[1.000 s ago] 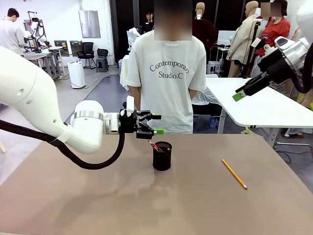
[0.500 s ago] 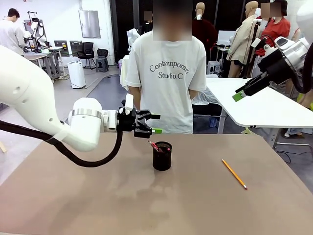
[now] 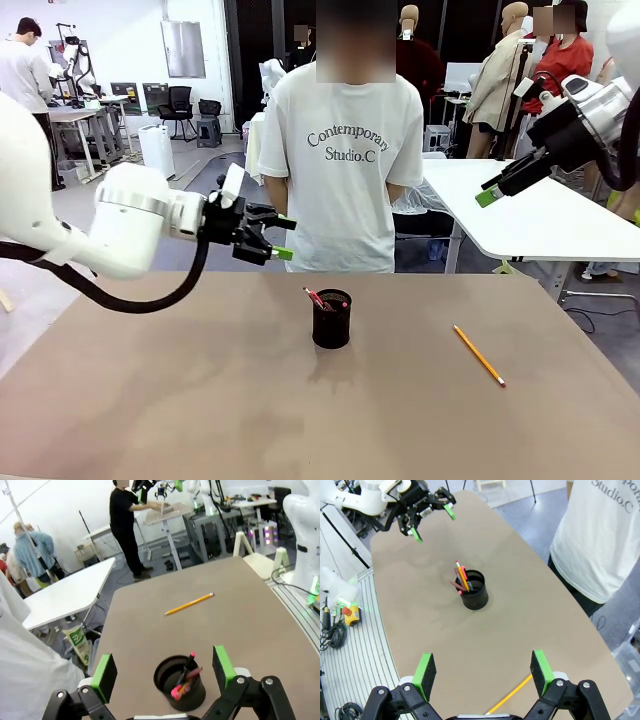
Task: Place the pens into the pen holder.
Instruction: Pick up a writing instrument from the table and place it into the Pen holder.
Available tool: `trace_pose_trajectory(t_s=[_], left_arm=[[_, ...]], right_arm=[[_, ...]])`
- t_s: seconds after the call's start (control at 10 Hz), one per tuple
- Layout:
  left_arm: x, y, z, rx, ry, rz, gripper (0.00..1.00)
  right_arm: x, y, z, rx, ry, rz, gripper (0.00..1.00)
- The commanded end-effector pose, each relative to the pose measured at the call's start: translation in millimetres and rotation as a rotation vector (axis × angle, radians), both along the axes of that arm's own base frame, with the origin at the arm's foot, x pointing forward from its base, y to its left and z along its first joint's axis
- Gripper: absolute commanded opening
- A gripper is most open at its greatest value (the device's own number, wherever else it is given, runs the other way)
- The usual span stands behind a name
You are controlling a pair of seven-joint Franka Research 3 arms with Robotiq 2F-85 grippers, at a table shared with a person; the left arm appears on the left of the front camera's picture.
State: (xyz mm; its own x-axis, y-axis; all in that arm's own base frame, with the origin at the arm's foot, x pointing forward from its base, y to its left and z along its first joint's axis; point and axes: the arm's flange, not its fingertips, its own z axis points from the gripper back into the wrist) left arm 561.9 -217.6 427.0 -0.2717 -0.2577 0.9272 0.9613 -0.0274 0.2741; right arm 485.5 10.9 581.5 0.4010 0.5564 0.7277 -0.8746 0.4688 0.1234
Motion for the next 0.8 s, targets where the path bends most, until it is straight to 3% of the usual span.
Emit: trace_pose_trajectory(t_s=[0.0,0.4,0.7], left_arm=[[-7.4,14.0,18.9,0.077,0.036,0.022,1.00],[-12.5,65.4,66.6,0.207,0.149,0.079,1.00],[-13.4,98.3,83.6,0.352,0.172,0.044,1.00]], right_arm=[[0.1,0.7,2.0,0.017,-0.001,0.002,1.00],[0.1,0.7,2.0,0.017,-0.001,0.002,1.00],[0.1,0.7,2.0,0.017,-0.001,0.002,1.00]])
